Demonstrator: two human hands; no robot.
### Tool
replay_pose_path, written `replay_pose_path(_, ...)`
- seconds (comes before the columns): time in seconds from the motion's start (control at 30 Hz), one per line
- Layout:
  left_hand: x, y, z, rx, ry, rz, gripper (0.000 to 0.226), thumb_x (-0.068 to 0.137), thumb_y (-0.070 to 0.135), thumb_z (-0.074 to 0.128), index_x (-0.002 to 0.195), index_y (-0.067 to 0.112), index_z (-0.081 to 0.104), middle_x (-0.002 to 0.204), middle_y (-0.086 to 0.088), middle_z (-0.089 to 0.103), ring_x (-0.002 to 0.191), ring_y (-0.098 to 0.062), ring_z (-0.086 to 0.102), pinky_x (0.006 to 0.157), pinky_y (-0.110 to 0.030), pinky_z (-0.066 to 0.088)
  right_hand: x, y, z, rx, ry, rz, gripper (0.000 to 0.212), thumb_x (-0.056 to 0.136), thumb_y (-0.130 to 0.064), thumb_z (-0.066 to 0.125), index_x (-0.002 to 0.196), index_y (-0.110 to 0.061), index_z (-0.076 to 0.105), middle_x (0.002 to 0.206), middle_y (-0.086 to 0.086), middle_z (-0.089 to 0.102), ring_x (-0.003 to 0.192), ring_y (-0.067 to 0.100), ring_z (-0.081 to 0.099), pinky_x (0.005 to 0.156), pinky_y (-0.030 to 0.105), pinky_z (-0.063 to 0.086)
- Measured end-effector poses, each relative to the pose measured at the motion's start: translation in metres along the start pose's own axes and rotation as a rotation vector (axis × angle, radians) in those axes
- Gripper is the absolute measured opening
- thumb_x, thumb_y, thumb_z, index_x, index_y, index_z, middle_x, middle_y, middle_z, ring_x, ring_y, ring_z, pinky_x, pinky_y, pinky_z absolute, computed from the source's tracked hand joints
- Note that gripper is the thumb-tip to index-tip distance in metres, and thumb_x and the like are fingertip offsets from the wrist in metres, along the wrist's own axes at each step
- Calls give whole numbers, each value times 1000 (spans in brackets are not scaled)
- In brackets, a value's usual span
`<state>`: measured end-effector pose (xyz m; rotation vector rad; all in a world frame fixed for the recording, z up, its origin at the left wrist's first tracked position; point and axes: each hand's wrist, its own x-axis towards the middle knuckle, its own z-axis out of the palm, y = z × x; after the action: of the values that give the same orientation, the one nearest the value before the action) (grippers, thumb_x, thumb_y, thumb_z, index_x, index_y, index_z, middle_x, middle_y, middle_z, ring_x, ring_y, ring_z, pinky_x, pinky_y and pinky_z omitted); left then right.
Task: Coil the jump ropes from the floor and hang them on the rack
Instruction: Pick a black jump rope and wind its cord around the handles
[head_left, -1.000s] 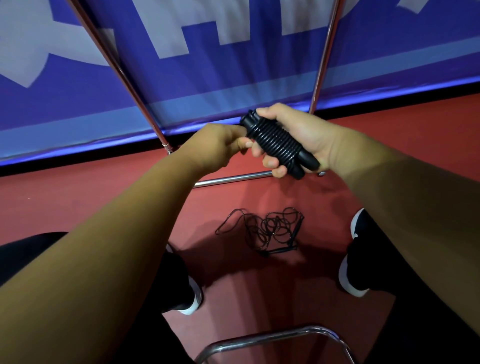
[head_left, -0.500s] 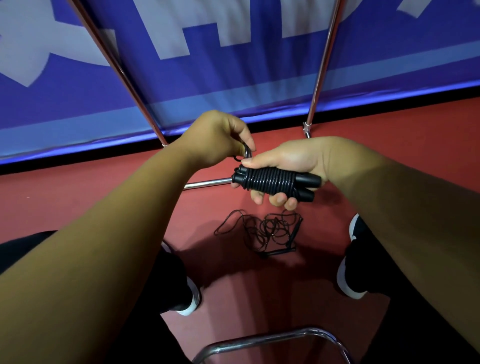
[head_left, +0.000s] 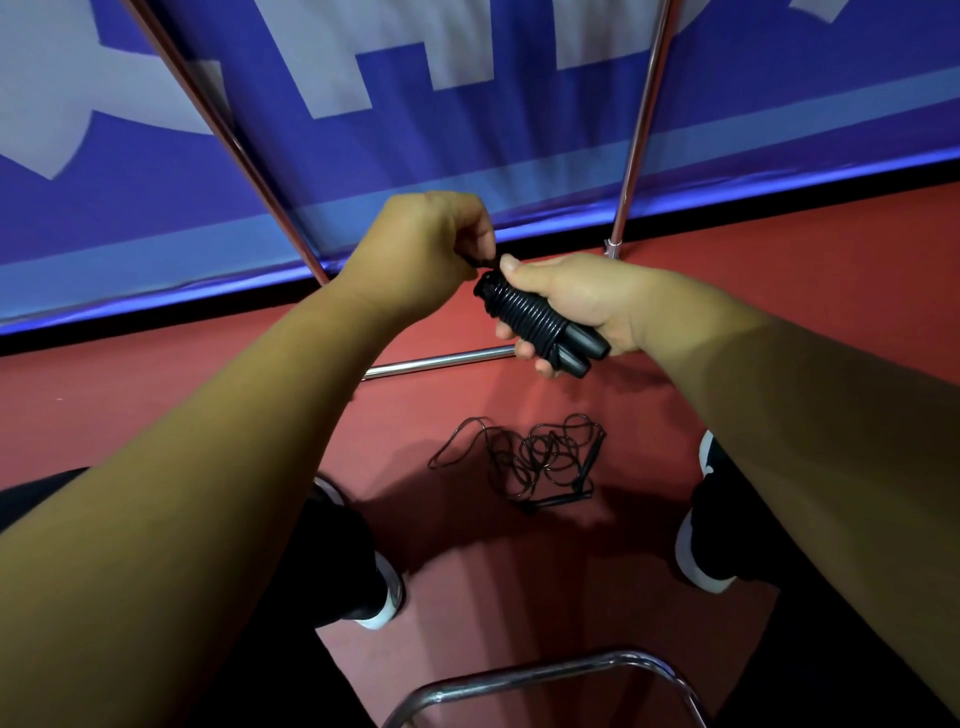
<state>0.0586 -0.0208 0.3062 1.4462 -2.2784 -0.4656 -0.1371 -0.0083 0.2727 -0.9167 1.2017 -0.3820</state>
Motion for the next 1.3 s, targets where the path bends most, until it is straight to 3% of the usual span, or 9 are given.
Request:
replay_pose_path(0.27, -3, 8, 2, 138, 127, 235, 23, 72, -6, 68, 81, 15, 66, 82, 11, 54, 76, -14, 54, 68, -25, 38, 7, 0, 6, 81, 21, 30, 66, 93, -80, 55, 114, -19, 67, 89, 6, 68, 60, 21, 62, 60, 38, 55)
replay_pose_path(0.43, -7, 12, -3, 67, 102, 134, 14, 81, 9, 74, 88, 18, 66, 85, 8, 67, 80, -14, 63, 76, -38, 51, 8, -6, 5, 134, 84, -28, 52, 93, -68, 63, 108, -18, 69, 86, 8, 67, 58, 24, 61, 60, 40, 55)
replay_pose_path(0.57, -6, 9, -1, -269, 77, -338, 43, 78, 28, 91, 107, 10, 64, 91, 3, 71, 76, -12, 68, 69, -29, 58, 5, -11, 10, 69, 209, -159, 38, 101, -56, 57, 104, -20, 68, 82, 9, 70, 60, 26, 62, 59, 45, 59)
replay_pose_path(0.67, -6, 3, -1, -869, -100, -732, 37, 88, 19, 83, 113, -2, 67, 94, -7, 68, 76, -14, 70, 65, -23, 60, 4, -13, 14, -44, 306, -275, 25, 102, -46, 54, 102, -24, 67, 80, 8, 70, 59, 26, 61, 56, 44, 57)
replay_pose_path(0.83, 0, 5, 3, -1471, -14, -865, 20, 100, -4, 60, 118, -7, 67, 103, -8, 71, 101, -13, 72, 79, -17, 60, 8, -10, 16, -171, 407, -405, 17, 100, -47, 55, 98, -32, 64, 75, 3, 70, 53, 22, 61, 49, 42, 56)
replay_pose_path(0.93, 3, 5, 9, -1439, 81, -900, 24, 97, -9, 60, 119, -14, 66, 117, -20, 72, 110, -23, 72, 75, -20, 61, 9, -8, 16, -195, 427, -456, 14, 101, -43, 56, 99, -30, 62, 74, 3, 69, 53, 23, 59, 48, 41, 54)
replay_pose_path(1.03, 1, 8, 17, -1366, 149, -931, 17, 91, -12, 62, 106, -9, 69, 102, -22, 75, 89, -23, 74, 69, -22, 60, 9, -6, 22, -235, 422, -480, 9, 99, -38, 56, 101, -32, 63, 76, 5, 70, 54, 22, 58, 48, 38, 53)
replay_pose_path(1.2, -1, 18, 17, -1378, 260, -785, 21, 85, -18, 59, 80, 0, 70, 80, -12, 69, 76, -21, 72, 93, -34, 62, 11, -5, 30, -311, 478, -520, 12, 102, -34, 52, 108, -30, 62, 85, 16, 71, 54, 22, 60, 43, 39, 54)
replay_pose_path(1.3, -2, 22, 17, -1345, 262, -719, 15, 86, -16, 57, 92, -15, 70, 88, -18, 66, 85, -25, 70, 95, -34, 60, 13, -6, 31, -326, 519, -512, 13, 103, -37, 49, 108, -34, 61, 87, 16, 71, 58, 25, 61, 45, 46, 57)
